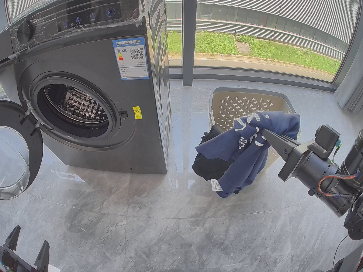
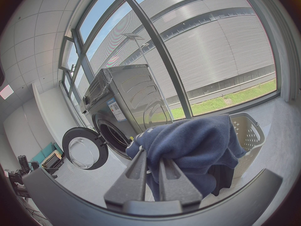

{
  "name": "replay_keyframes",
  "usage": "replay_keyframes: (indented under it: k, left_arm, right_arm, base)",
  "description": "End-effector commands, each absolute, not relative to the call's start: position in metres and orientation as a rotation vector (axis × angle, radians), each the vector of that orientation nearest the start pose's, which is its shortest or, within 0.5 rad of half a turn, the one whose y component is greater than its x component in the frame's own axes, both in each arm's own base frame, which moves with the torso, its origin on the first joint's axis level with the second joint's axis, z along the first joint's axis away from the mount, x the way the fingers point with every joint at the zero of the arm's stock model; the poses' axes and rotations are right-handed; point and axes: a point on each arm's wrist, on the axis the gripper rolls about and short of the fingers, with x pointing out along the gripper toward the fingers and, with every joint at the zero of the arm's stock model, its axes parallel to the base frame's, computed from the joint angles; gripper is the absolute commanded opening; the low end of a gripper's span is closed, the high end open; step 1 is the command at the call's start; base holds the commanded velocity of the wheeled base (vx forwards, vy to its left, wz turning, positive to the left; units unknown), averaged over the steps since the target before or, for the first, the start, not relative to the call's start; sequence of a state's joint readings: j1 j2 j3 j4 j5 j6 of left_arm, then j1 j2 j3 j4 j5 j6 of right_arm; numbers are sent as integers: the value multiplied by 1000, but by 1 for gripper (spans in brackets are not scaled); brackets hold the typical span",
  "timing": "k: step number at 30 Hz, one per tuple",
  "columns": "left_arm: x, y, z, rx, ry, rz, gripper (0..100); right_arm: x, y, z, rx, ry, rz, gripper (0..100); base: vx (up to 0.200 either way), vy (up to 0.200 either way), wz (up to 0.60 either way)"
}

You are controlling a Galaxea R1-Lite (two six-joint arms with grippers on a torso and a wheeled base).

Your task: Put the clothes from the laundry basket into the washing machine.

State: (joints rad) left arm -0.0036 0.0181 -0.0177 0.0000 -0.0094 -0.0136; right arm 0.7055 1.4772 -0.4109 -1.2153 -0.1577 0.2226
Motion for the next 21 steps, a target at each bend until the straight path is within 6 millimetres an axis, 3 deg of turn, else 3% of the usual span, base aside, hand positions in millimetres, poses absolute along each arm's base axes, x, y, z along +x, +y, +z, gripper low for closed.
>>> replay_keyframes:
  k: [1, 15, 21]
  left_arm:
    - [-22, 0, 76, -14, 6, -12, 100]
    - [-22, 0, 76, -14, 6, -12, 100]
    - [-22, 0, 76, -14, 6, -12, 100]
  right_arm:
    - [173, 143, 197, 278, -73, 560, 0]
    - [173, 143, 197, 278, -72, 563, 0]
    - [172, 143, 197, 278, -72, 566, 0]
  base:
    - [-200, 0, 0]
    - [-200, 0, 0]
    - [0, 0, 0]
